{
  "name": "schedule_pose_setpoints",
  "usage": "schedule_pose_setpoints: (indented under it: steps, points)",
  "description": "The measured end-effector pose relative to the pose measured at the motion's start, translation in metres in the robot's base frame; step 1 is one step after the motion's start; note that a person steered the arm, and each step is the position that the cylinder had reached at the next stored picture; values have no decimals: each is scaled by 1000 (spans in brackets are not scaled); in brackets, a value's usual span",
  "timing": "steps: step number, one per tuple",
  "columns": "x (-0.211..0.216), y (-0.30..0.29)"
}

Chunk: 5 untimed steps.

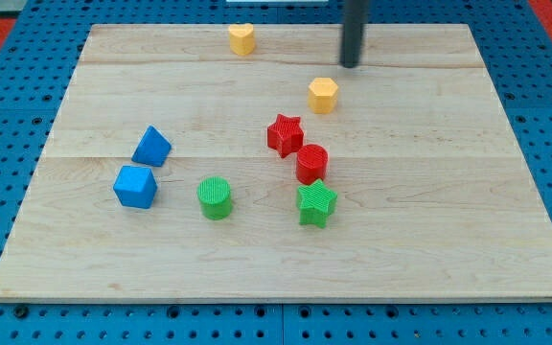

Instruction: Push the yellow hexagon to the top of the blue triangle

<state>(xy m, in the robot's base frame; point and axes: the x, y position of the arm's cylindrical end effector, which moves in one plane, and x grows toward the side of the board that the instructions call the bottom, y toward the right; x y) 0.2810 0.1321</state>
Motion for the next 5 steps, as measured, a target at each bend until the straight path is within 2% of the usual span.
schedule_pose_setpoints:
  steps: [1,2,3,4,5]
  points:
    - [62,6]
    - [78,-45]
    - [59,-79]
    - [29,-88]
    - [28,-85]
